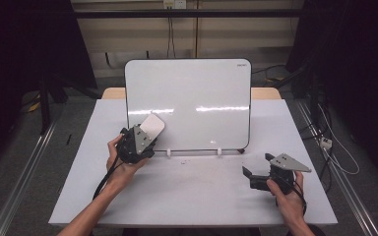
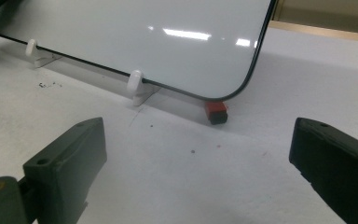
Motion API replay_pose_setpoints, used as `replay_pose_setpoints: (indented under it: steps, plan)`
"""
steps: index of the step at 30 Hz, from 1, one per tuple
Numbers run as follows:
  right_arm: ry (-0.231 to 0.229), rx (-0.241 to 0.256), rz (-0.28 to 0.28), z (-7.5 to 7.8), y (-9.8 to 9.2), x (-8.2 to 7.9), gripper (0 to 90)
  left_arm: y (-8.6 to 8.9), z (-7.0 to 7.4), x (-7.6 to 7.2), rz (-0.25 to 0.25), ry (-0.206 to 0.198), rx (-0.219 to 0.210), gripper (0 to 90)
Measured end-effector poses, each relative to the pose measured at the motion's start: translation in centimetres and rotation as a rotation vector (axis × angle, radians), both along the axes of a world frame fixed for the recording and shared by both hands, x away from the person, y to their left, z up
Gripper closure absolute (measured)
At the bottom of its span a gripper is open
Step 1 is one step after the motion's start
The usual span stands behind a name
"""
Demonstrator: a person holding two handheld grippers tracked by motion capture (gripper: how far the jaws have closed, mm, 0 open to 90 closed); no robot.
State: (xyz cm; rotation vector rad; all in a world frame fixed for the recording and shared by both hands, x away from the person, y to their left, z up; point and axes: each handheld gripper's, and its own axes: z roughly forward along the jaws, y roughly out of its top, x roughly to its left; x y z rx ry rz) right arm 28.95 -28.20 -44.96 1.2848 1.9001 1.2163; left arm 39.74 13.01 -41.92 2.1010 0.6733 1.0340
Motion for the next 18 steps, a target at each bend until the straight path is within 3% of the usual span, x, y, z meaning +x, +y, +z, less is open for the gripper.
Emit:
replay_pose_setpoints:
  steps: [8,18]
  plan:
    - [-0.002,0.000,0.001,0.00,-0.11,-0.07,4.3,-0.16,-0.77,0.40,0.014,0.003,0.027,31.1]
    - [0.001,0.001,0.001,0.01,-0.01,-0.06,4.3,0.06,-0.63,0.45,0.011,0.030,0.007,30.4]
